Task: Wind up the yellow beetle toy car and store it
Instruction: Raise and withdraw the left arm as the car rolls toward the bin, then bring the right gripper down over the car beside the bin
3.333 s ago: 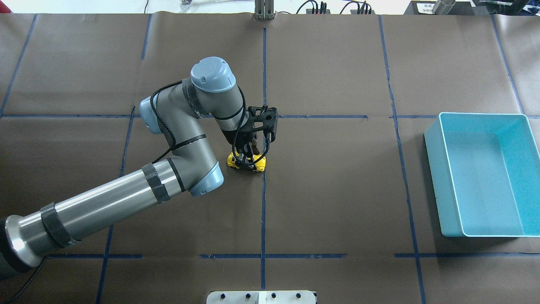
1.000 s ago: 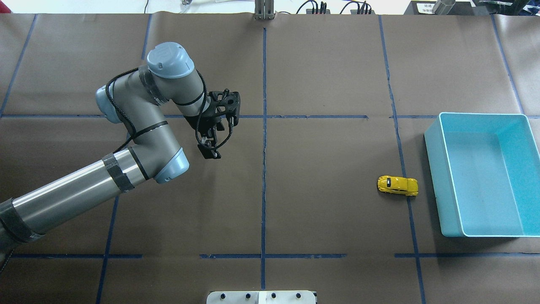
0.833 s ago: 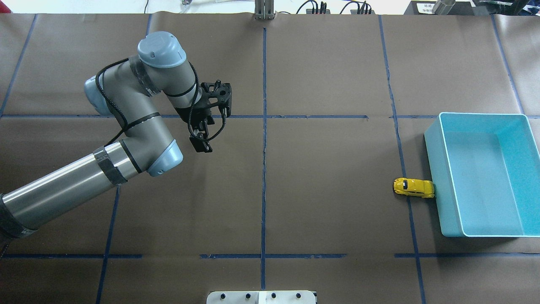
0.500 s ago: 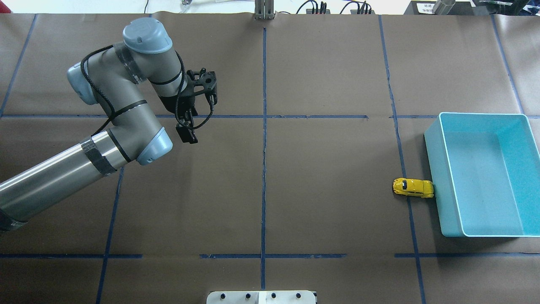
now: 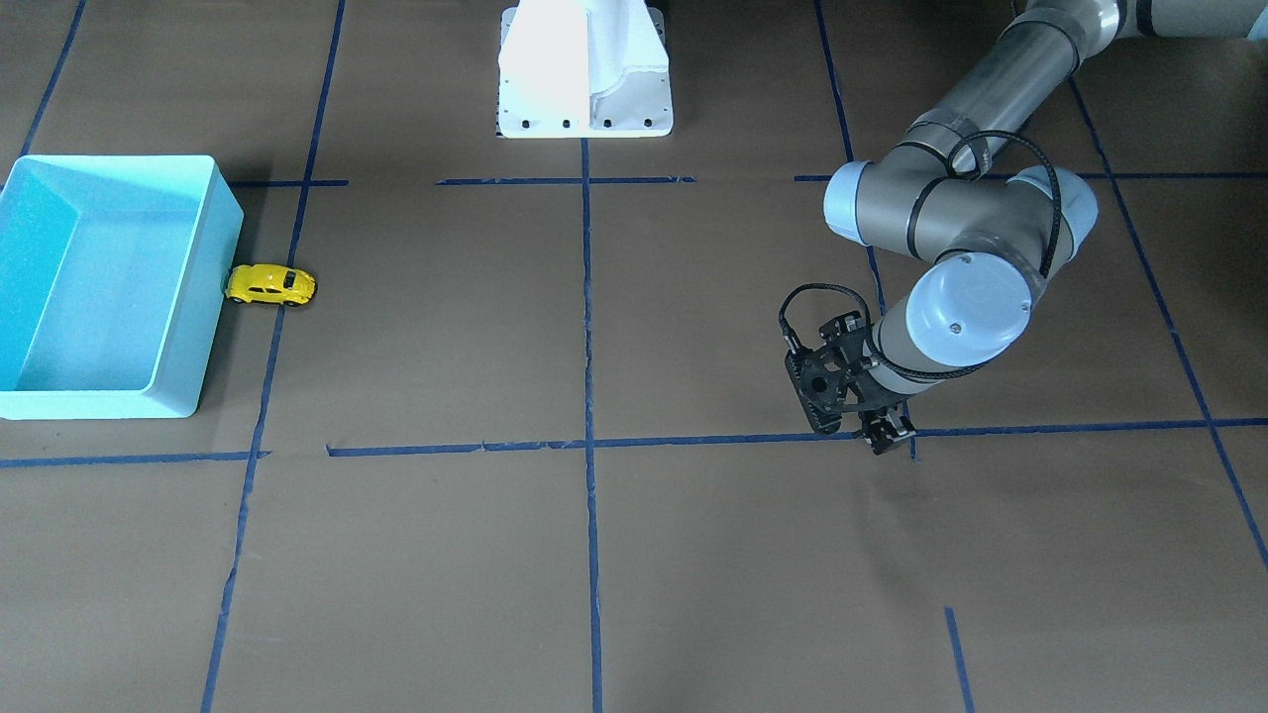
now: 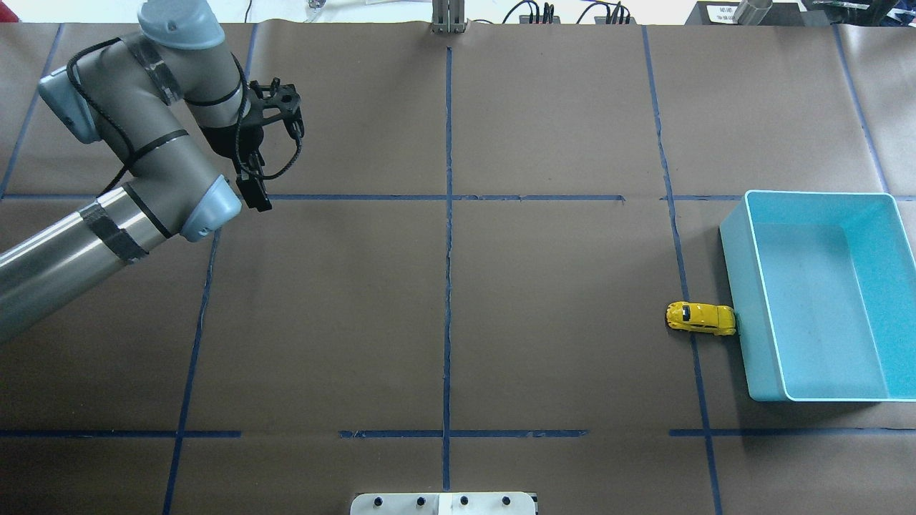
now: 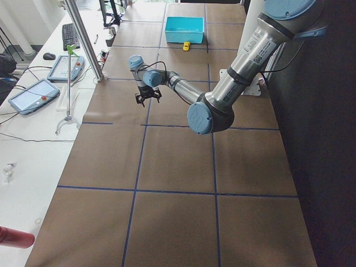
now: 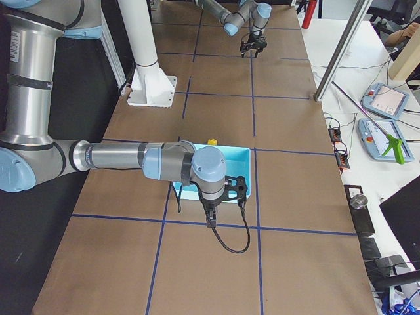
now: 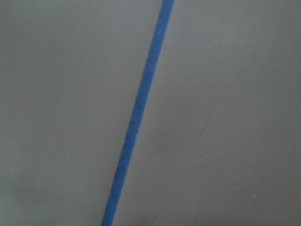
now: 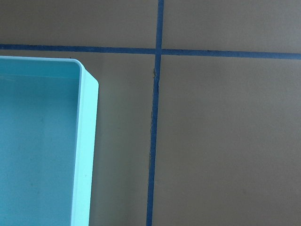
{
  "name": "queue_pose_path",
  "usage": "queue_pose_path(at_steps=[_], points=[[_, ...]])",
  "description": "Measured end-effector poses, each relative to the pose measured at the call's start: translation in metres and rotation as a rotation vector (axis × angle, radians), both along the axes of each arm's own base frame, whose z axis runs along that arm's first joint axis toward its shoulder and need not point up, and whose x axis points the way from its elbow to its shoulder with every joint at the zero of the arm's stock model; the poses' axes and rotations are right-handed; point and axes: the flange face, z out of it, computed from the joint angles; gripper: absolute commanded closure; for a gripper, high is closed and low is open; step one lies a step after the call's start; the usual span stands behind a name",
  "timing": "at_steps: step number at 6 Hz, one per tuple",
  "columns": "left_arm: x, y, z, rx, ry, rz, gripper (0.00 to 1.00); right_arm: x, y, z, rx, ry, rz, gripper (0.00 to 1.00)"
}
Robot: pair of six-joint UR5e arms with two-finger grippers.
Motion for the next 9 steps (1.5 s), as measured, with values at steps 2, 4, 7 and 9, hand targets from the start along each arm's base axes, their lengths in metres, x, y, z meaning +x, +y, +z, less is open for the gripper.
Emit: queue_pose_path(at_steps=[2,4,7,9], points=[[-0.078,-0.020,0.048,-0.090,-0.060,-0.107,0.00,-0.005,-0.009,-0.021,0.110,0.010,-0.032,0.00],[-0.188,-0.031,0.103,-0.325,-0.172,-0.302,0.00,-0.027,-0.024,-0.065,0.296,0.019,-0.101,0.00],[-0.356,-0.012,0.186,-0.574,-0.233,-0.583,0.00,-0.127,-0.041,-0.132,0.450,-0.007,-0.327,0.00],[-0.426,0.022,0.237,-0.755,-0.248,-0.781,0.00,-0.210,-0.032,-0.178,0.555,-0.032,-0.506,0.00]])
